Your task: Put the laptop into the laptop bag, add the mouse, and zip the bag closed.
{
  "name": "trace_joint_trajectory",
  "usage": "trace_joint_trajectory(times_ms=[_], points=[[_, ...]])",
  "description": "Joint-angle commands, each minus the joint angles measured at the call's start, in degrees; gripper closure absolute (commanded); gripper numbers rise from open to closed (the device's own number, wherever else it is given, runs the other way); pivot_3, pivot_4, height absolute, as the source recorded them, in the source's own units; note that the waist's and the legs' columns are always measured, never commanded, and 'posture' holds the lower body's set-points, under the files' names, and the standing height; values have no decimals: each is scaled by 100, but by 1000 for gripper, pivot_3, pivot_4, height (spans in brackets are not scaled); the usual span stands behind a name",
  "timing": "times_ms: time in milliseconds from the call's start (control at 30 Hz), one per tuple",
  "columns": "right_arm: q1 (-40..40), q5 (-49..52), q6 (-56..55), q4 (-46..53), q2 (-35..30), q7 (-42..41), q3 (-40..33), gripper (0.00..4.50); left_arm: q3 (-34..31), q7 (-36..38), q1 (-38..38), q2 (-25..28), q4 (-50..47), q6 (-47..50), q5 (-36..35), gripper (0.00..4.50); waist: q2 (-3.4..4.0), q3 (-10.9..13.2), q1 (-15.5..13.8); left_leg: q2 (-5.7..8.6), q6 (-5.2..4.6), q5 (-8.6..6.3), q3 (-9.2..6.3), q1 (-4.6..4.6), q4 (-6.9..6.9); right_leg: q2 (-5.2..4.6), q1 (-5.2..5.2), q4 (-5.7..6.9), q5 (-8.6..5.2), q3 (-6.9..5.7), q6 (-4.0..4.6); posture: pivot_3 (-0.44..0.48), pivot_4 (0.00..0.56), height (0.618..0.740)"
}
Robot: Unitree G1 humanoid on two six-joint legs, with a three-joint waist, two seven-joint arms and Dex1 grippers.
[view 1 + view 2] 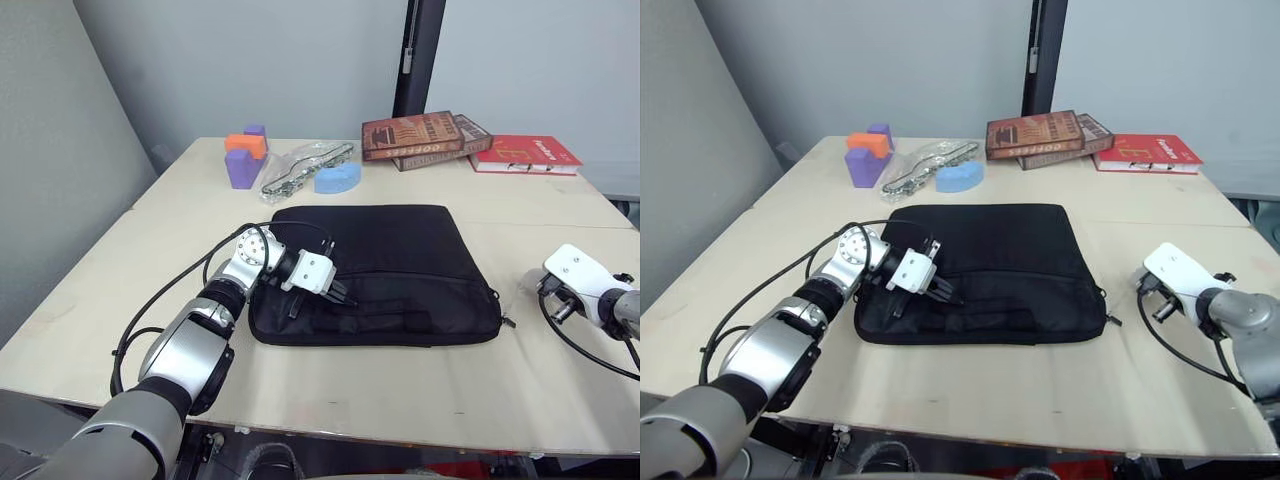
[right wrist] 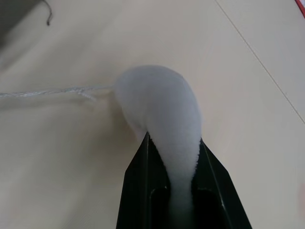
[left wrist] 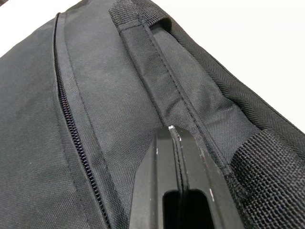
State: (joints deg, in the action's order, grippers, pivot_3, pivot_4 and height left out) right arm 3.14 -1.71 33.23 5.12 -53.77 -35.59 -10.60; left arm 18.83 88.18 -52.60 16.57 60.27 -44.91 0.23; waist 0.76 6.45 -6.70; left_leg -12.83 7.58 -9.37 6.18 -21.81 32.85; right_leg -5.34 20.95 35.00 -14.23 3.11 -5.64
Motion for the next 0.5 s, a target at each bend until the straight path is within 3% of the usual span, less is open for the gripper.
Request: trace_joint_trajectory(times_ms=[33,500], points=[[280,-142,18,-66,25,194,22,4484,441,231,434,130,288,84,557,4500,0,0,17,0,-1,1,3,-1,0,-2,1,0,0,0,0,0,150,740],[1027,-266,188,-301,327,332,534,4484,469,343,572,210,98,97,501,4500,1,-1,68,-26,-7,2,64,-3,-7,-9,6,-12,-1,4,-3,0,150,740]])
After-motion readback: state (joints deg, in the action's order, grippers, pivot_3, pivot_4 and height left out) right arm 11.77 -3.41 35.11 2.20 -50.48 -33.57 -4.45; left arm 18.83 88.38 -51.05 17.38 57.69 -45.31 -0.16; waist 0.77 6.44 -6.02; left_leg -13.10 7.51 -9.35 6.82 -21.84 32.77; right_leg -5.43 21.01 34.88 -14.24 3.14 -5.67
